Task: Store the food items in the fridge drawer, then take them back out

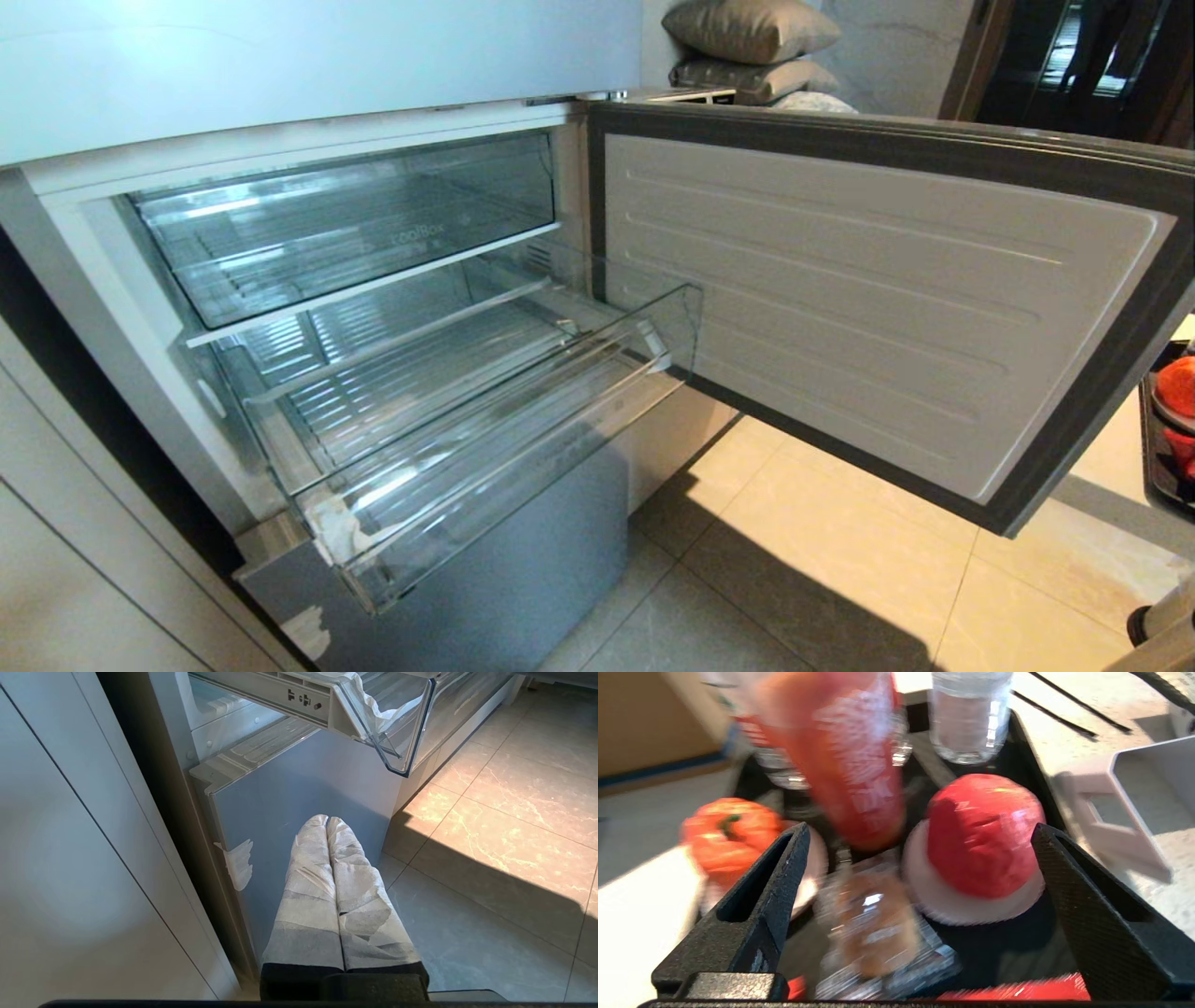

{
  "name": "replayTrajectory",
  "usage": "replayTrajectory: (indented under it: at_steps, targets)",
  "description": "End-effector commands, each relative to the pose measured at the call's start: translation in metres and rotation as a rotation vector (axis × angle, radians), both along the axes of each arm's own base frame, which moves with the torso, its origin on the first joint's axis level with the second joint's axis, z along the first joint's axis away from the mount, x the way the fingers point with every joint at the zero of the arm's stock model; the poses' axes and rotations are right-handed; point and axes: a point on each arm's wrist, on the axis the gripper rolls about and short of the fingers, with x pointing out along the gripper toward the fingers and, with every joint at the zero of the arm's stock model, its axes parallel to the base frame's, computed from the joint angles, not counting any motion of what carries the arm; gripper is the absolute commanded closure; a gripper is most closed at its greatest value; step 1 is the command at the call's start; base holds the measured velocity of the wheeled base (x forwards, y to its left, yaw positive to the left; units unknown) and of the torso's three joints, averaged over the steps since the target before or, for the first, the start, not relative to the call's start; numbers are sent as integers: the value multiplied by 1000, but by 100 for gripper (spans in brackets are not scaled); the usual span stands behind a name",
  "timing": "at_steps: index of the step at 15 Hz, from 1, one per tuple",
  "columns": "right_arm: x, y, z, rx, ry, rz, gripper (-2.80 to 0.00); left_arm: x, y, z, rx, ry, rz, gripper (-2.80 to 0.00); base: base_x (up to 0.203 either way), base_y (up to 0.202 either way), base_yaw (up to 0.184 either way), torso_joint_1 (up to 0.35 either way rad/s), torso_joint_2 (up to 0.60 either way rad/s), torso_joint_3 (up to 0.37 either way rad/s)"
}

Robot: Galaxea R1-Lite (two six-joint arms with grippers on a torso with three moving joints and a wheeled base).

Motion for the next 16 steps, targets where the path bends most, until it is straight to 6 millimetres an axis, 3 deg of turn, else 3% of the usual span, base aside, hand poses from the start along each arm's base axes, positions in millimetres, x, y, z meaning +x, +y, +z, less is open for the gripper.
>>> replayTrajectory:
  at_steps: [1,16]
  targets:
    - [6,-19,-20,25,27,-6,-280,0,0,0,0,0,0,0,0,0,0,0,0,0]
    - [15,-58,-52,58,47,-37,-280,0,0,0,0,0,0,0,0,0,0,0,0,0]
